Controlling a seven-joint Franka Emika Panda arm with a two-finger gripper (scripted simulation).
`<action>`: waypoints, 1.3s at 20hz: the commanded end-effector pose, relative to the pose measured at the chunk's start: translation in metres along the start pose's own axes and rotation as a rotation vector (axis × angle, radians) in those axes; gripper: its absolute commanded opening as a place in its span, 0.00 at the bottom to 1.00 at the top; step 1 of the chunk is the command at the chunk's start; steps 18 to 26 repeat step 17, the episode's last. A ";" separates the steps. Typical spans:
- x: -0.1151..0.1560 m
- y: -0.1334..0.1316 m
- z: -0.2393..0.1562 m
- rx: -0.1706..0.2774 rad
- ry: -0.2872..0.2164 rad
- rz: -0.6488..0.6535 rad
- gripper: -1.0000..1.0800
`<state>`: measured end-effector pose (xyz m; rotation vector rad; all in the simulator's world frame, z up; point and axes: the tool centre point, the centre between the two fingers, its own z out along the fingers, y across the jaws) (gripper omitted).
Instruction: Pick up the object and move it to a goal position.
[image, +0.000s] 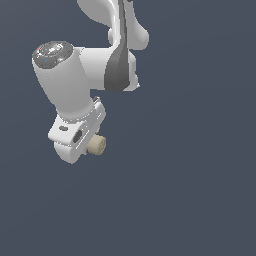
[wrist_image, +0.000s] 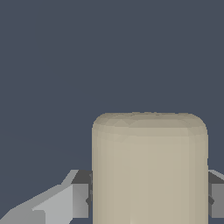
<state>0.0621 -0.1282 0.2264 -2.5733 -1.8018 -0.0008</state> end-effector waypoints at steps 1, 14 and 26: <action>-0.021 0.005 -0.021 0.000 0.000 -0.001 0.00; -0.074 0.023 -0.075 0.000 0.000 0.000 0.00; -0.076 0.024 -0.076 0.000 0.000 0.000 0.00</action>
